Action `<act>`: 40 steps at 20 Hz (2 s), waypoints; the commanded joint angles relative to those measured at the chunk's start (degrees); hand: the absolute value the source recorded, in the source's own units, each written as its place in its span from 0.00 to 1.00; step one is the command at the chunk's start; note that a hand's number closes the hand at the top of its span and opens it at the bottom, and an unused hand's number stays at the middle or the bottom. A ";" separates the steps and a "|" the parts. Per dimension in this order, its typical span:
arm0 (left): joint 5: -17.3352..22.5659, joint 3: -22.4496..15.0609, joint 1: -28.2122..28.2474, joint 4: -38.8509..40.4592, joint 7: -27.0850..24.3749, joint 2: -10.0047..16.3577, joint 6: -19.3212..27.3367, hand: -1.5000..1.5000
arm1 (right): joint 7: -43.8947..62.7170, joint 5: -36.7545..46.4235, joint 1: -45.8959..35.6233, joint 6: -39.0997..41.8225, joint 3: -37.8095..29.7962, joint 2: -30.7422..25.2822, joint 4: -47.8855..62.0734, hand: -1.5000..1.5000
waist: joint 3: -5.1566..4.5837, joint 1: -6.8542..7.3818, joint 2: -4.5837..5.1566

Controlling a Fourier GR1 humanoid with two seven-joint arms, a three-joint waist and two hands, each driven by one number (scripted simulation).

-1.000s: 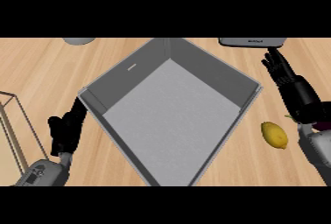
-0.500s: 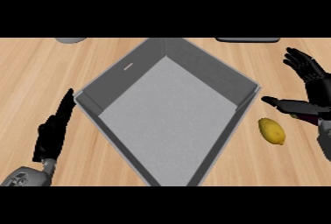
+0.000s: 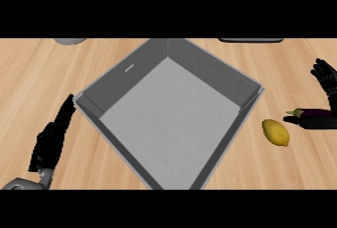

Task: Pick the lemon from the cutting board and place it in the cardboard box

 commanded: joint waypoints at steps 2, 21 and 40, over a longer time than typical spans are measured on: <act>0.41 0.54 0.53 -0.90 0.39 0.28 -1.14 0.50 | 2.17 10.24 -1.07 2.24 4.91 -10.26 1.35 0.00 | -0.10 0.21 -0.02; -4.24 3.32 5.13 -6.20 3.22 -1.15 -2.22 0.50 | 29.78 27.69 2.04 18.96 16.33 -13.05 -15.82 0.00 | -0.04 -0.44 -0.17; -10.77 11.32 3.21 -0.23 1.54 -9.23 -9.59 0.50 | 31.28 42.47 11.28 22.59 7.42 -3.22 -21.78 0.00 | -0.05 -0.75 -0.14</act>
